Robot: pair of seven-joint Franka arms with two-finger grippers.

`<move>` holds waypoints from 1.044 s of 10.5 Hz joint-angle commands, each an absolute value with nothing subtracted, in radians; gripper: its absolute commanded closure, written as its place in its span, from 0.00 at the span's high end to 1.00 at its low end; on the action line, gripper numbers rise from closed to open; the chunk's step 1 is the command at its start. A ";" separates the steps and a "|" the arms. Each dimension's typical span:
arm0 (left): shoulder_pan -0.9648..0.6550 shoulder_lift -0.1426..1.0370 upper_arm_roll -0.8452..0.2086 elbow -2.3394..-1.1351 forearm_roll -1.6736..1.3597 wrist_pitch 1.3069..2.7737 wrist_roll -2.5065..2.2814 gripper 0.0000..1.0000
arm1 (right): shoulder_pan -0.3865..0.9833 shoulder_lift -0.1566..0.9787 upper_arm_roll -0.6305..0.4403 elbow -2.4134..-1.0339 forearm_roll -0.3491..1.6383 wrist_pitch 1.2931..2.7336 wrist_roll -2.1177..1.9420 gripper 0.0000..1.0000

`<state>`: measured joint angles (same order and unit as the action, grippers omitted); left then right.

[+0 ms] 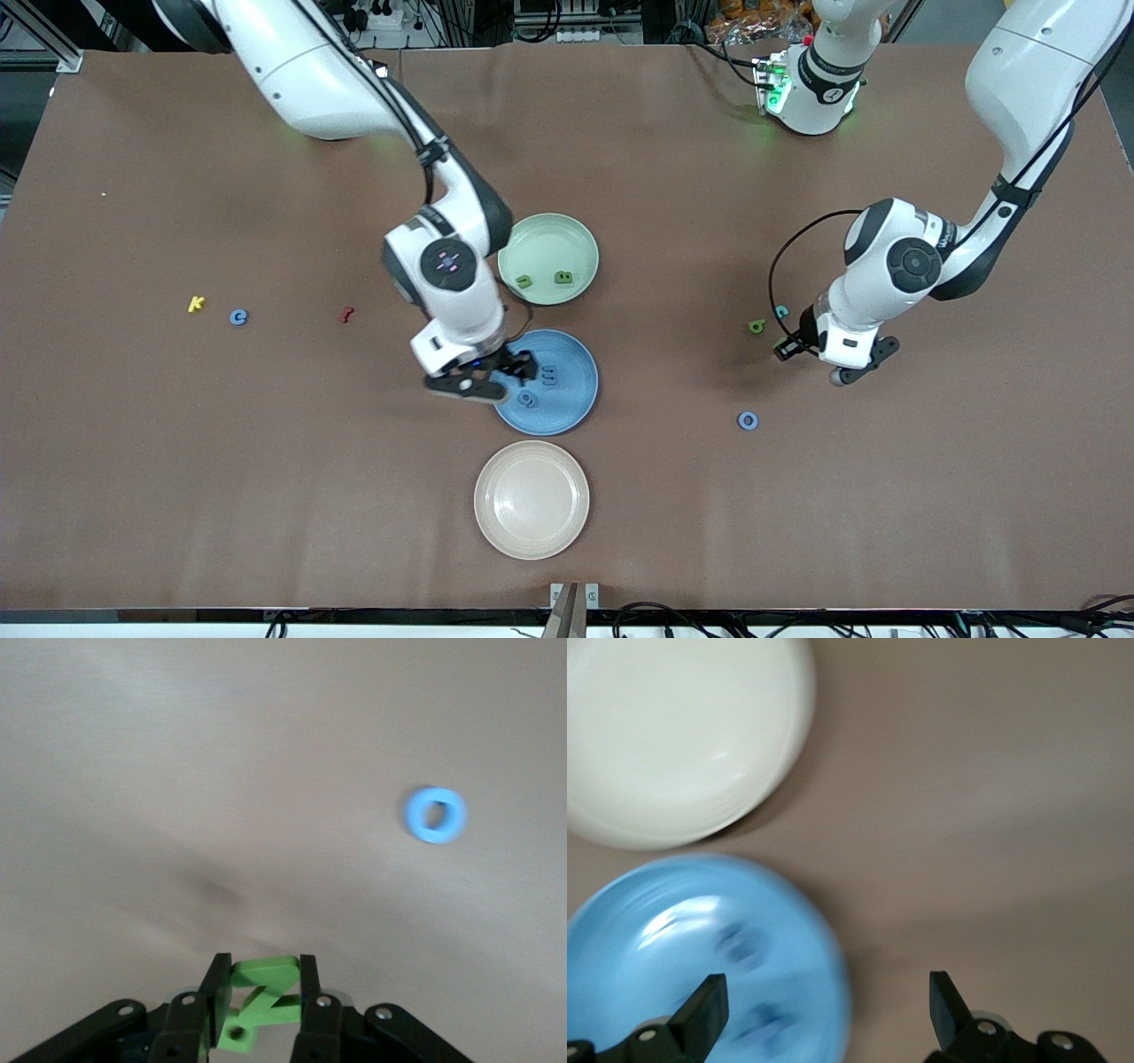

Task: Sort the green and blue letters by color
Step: 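Place the X and N on blue and green plates with both grippers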

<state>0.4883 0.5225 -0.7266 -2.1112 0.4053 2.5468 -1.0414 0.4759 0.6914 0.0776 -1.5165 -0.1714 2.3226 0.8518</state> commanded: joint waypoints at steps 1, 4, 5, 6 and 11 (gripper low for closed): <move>0.438 0.505 -0.814 -2.089 0.426 2.533 -1.107 0.00 | 0.301 0.594 0.097 -1.658 -0.317 2.287 0.841 1.00; 0.254 0.514 -0.825 -2.051 0.437 2.533 -1.190 0.00 | 0.116 0.531 0.107 -1.773 -0.357 2.315 0.610 1.00; 0.183 0.521 -0.824 -2.037 0.439 2.534 -1.236 0.00 | 0.057 0.494 0.110 -1.816 -0.353 2.325 0.515 1.00; 0.102 0.532 -0.818 -2.008 0.437 2.534 -1.293 0.00 | -0.002 0.457 0.113 -1.866 -0.351 2.332 0.418 1.00; -0.379 0.567 -0.565 -1.919 0.437 2.534 -1.511 0.00 | -0.224 0.298 0.118 -2.115 -0.350 2.416 0.135 1.00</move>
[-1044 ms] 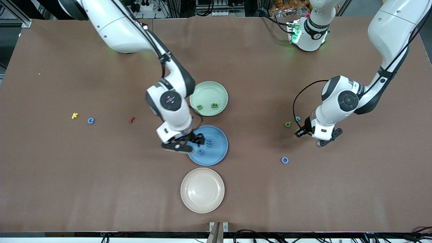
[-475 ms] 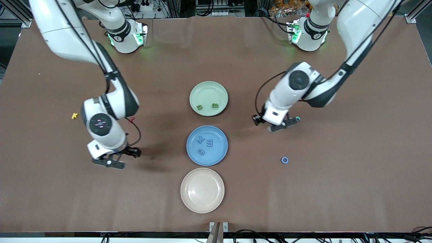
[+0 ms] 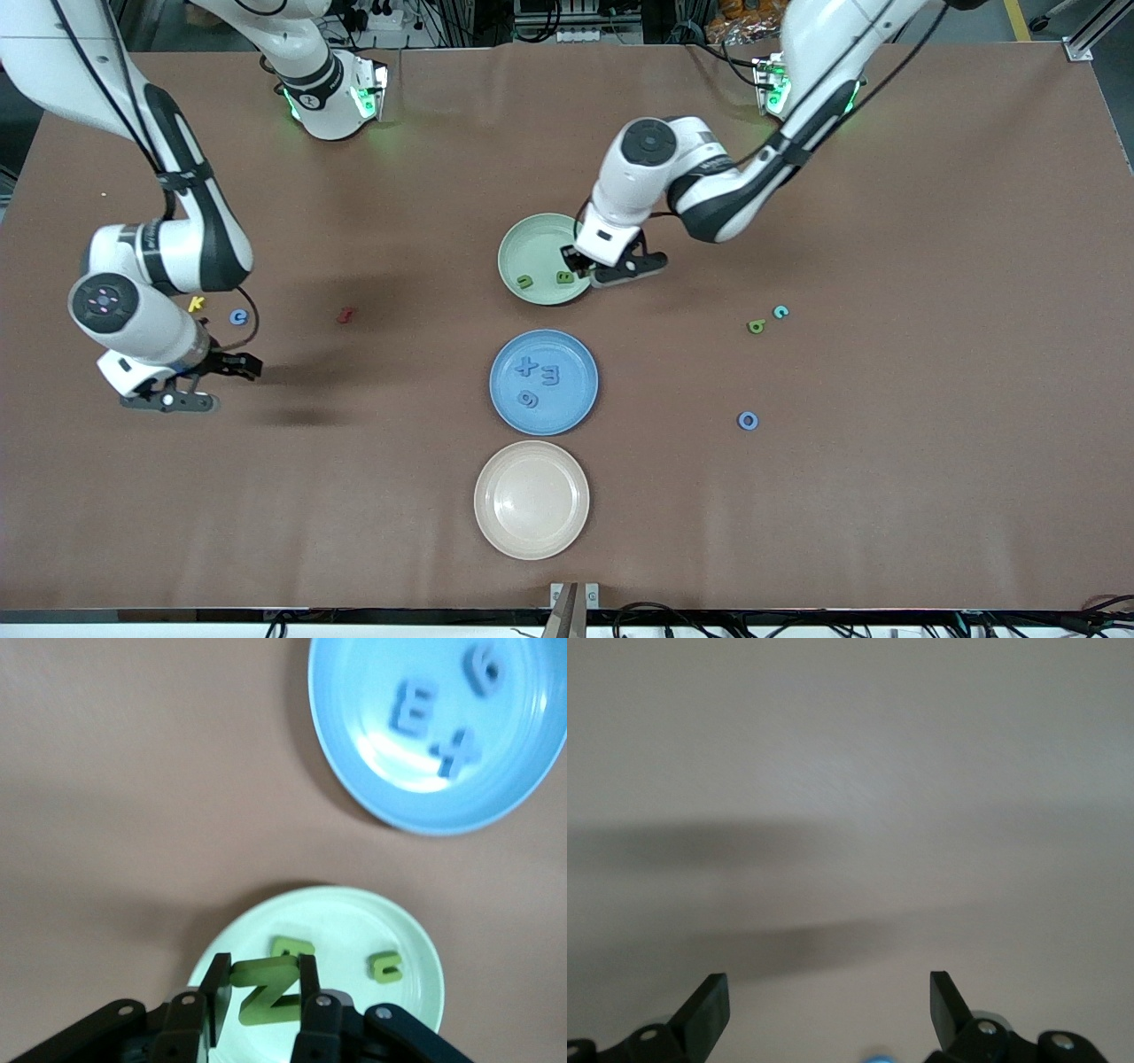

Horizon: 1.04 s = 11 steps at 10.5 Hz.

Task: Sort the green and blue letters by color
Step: 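Place the X and N on blue and green plates with both grippers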

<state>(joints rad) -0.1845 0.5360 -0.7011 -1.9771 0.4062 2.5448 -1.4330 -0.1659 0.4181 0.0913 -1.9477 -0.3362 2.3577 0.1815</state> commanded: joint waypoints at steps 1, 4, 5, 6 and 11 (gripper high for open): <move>-0.479 0.587 -0.504 -1.886 0.436 2.534 -1.570 0.00 | -0.241 0.264 0.118 -2.187 -0.342 2.449 0.135 1.00; -0.596 0.664 -0.454 -1.818 0.436 2.534 -1.667 0.08 | -0.285 0.210 0.117 -2.382 -0.322 2.633 0.130 1.00; -0.598 0.672 -0.454 -1.809 0.436 2.534 -1.672 0.95 | -0.302 0.210 0.117 -2.404 -0.322 2.670 0.114 1.00; -0.600 0.672 -0.454 -1.809 0.436 2.534 -1.674 1.00 | -0.331 0.210 0.118 -2.423 -0.322 2.701 0.083 1.00; -0.543 0.617 -0.368 -1.782 0.500 2.533 -1.571 1.00 | -0.423 0.248 0.132 -2.430 -0.322 2.737 0.014 1.00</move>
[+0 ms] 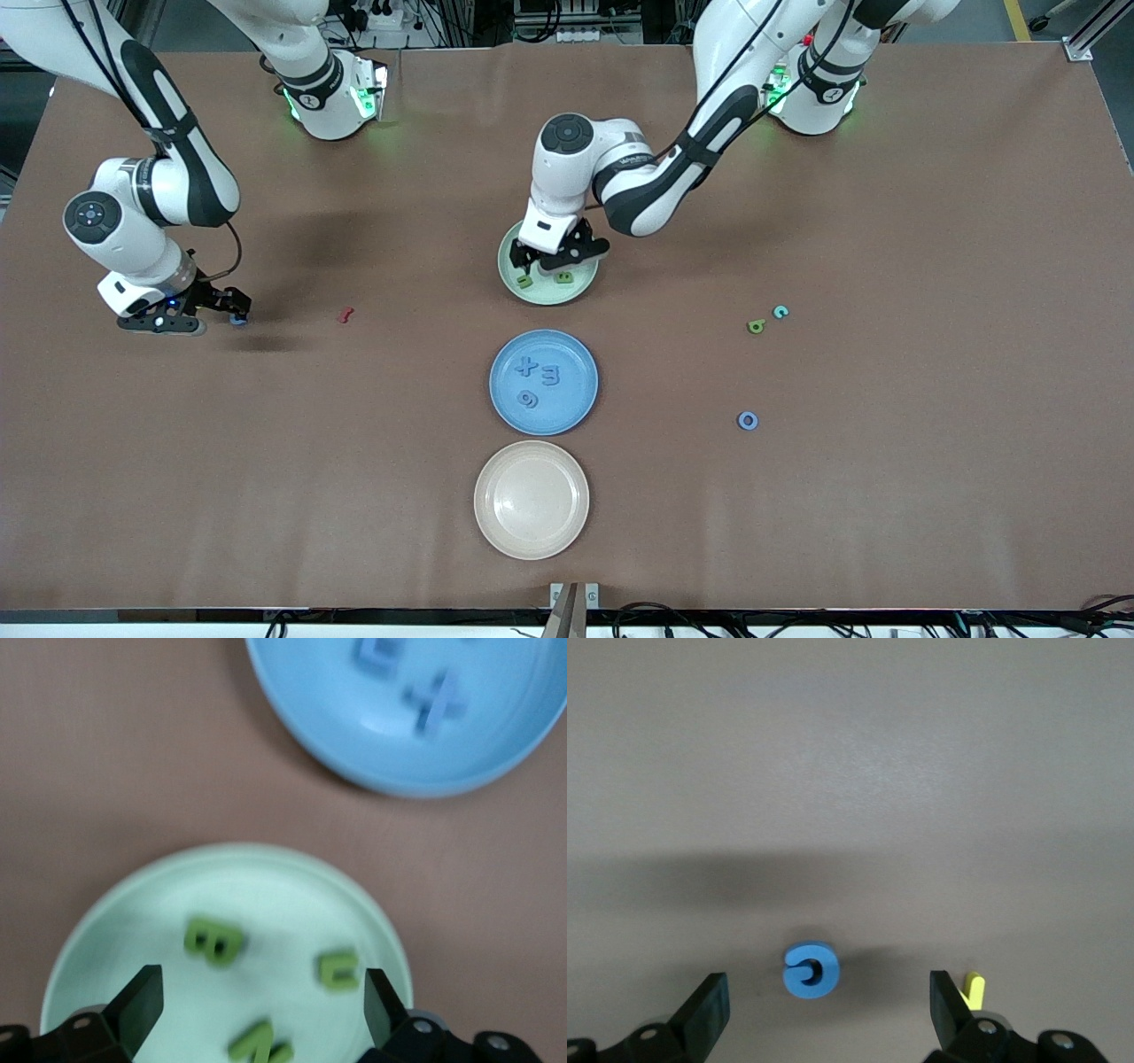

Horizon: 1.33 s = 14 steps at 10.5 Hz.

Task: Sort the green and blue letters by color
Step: 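Place the X and N on blue and green plates with both grippers, then grasp the blue G with the right gripper while the left gripper grasps green q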

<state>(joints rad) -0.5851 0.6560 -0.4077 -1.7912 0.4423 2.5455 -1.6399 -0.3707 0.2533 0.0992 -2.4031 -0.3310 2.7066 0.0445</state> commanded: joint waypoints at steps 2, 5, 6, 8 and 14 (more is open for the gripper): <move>-0.433 0.572 -0.371 -1.790 0.500 2.530 -1.406 1.00 | -0.429 0.297 0.137 -2.428 -0.322 2.796 0.014 1.00; -0.280 0.514 -0.387 -1.801 0.476 2.468 -1.139 1.00 | -0.433 0.324 0.150 -2.428 -0.321 2.807 0.020 1.00; -0.208 0.508 -0.409 -1.813 0.468 2.465 -1.052 1.00 | -0.433 0.333 0.150 -2.430 -0.321 2.822 0.021 1.00; -0.001 0.506 -0.493 -1.870 0.468 2.465 -0.837 1.00 | -0.434 0.359 0.150 -2.430 -0.321 2.864 0.020 1.00; 0.215 0.503 -0.601 -2.069 0.505 2.473 -0.541 1.00 | -0.456 0.367 0.149 -2.428 -0.324 2.870 0.009 0.18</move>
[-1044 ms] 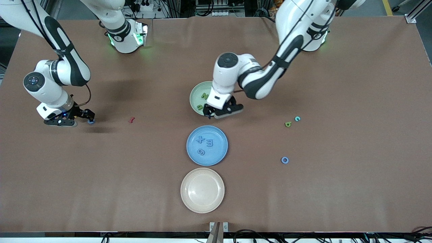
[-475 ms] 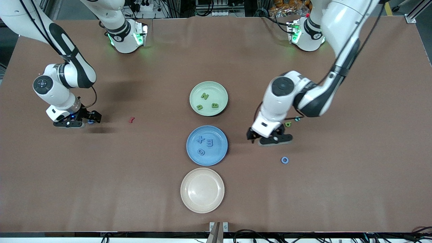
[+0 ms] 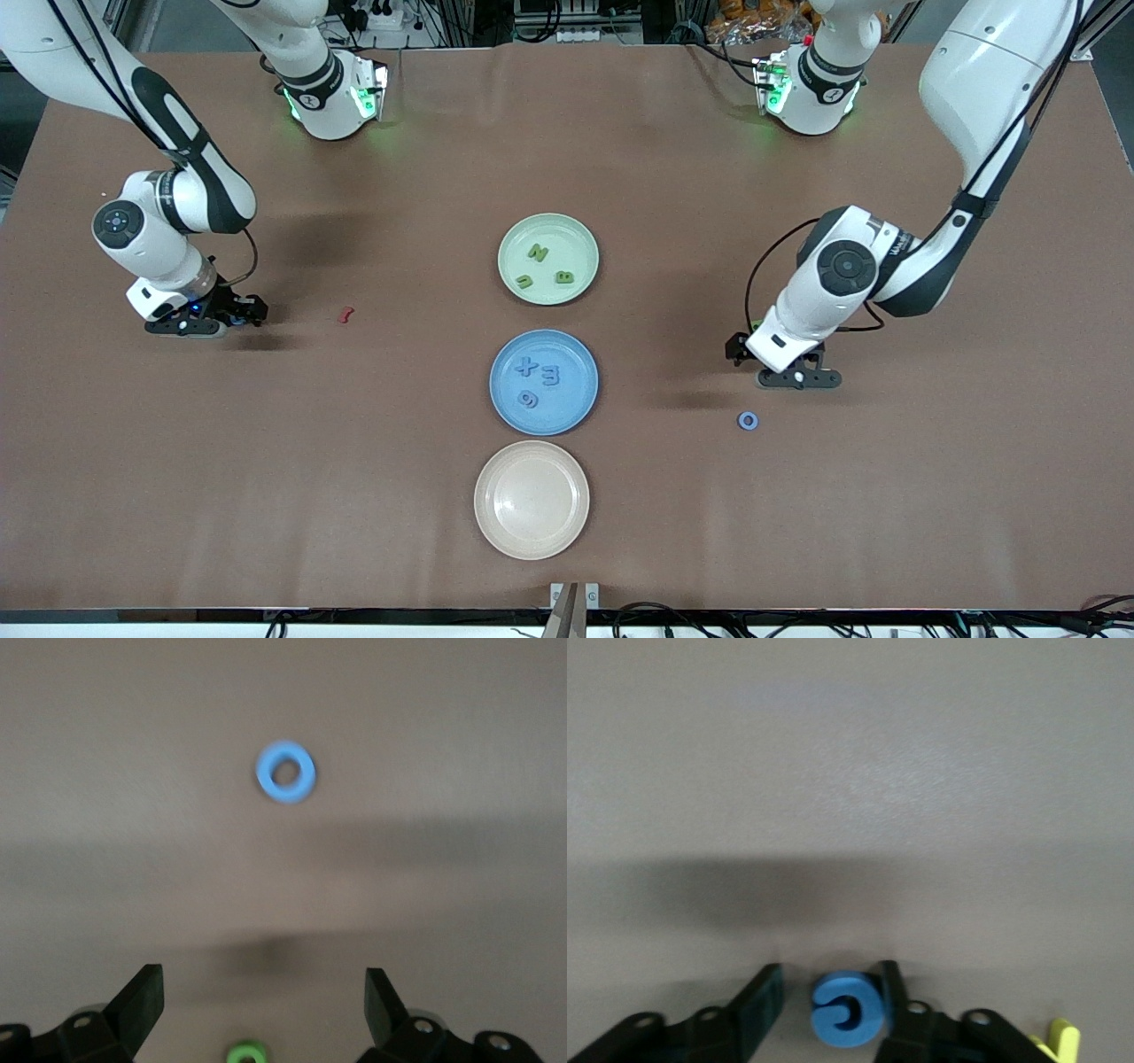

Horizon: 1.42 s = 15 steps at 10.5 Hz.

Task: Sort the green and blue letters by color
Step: 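Grasp the blue G with the right gripper while the left gripper grasps green q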

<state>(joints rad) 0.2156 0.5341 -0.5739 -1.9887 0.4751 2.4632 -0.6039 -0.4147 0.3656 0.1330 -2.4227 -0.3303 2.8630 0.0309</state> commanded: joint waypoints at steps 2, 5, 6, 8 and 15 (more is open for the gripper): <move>0.235 0.500 -0.636 -2.114 0.508 2.494 -0.439 1.00 | -0.462 0.367 0.149 -2.425 -0.325 2.869 0.009 0.11; 0.346 0.508 -0.702 -2.128 0.505 2.494 -0.072 1.00 | -0.459 0.328 0.153 -2.410 -0.322 2.849 0.020 0.07; 0.357 0.512 -0.707 -2.129 0.505 2.494 0.030 1.00 | -0.448 0.305 0.158 -2.384 -0.315 2.788 0.023 0.06; 0.360 0.532 -0.707 -2.138 0.505 2.494 0.150 1.00 | -0.369 0.267 0.176 -2.292 -0.202 2.596 0.048 0.06; 0.360 0.577 -0.704 -2.143 0.506 2.494 0.446 0.85 | -0.021 0.342 0.245 -1.924 0.037 2.393 0.354 0.06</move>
<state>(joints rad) 0.3362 0.5695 -0.7001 -2.1372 0.4867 2.4813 0.3777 -0.1242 0.2775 0.2488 -2.0340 0.0178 2.4229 0.2556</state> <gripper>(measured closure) 0.048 0.661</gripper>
